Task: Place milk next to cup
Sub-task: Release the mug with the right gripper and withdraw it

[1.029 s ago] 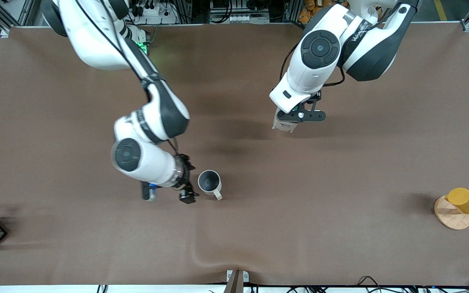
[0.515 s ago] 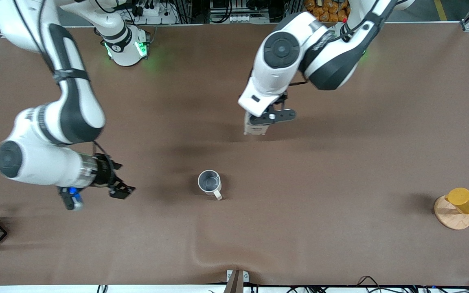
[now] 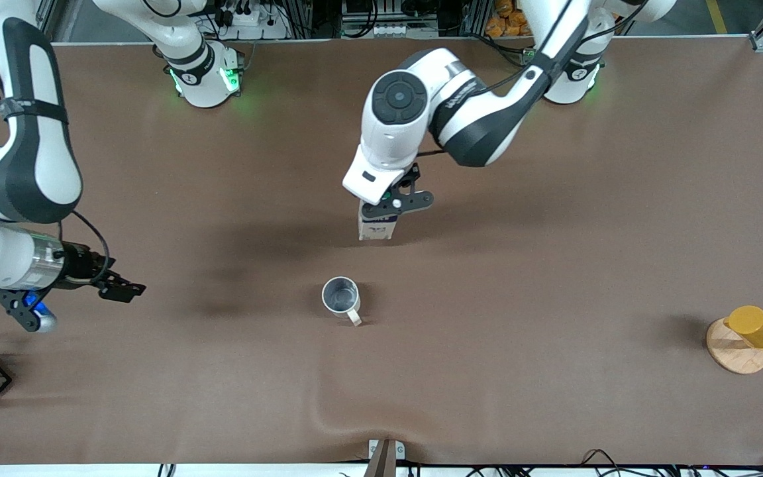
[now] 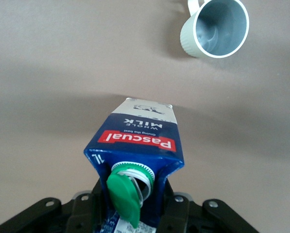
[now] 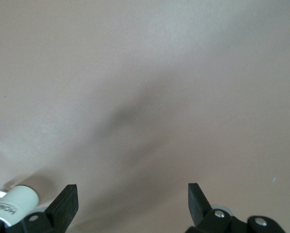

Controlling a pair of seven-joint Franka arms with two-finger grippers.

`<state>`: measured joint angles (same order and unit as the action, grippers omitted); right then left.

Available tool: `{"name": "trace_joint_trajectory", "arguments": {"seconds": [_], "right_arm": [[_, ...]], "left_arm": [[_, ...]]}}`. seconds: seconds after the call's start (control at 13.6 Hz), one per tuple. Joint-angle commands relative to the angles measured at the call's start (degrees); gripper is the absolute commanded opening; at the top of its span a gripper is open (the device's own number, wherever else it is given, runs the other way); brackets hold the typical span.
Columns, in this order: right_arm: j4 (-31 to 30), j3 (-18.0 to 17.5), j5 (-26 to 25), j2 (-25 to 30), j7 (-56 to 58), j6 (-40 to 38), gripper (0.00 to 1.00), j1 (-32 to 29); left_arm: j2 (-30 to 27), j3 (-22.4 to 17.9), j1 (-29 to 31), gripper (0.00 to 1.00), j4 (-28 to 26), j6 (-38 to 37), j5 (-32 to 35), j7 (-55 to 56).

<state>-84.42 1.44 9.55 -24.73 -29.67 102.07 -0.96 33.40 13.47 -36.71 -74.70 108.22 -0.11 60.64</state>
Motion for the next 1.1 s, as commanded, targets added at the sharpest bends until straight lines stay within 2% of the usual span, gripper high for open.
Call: {"name": "trace_joint_trajectory", "arguments": {"seconds": [0.0,0.51,1.03], "right_arm": [[-1.6,-1.2,-1.6,1.0,5.4,1.4,1.0,-2.7],[-1.7,-1.2,-1.7,0.6,5.8,1.8,1.0,-3.1],[-1.9,-1.2,-1.6,0.6,5.8,1.7,1.0,-3.1]], "left_arm": [[3.9,-5.3,-5.0,0.35,4.2,1.3,0.7,-1.0],[6.3,-5.9,-5.2,0.35,4.8,6.2,0.4,-9.3],[8.0,-5.4,-4.8,0.36,4.8,9.9,-2.0,-9.8]]}}
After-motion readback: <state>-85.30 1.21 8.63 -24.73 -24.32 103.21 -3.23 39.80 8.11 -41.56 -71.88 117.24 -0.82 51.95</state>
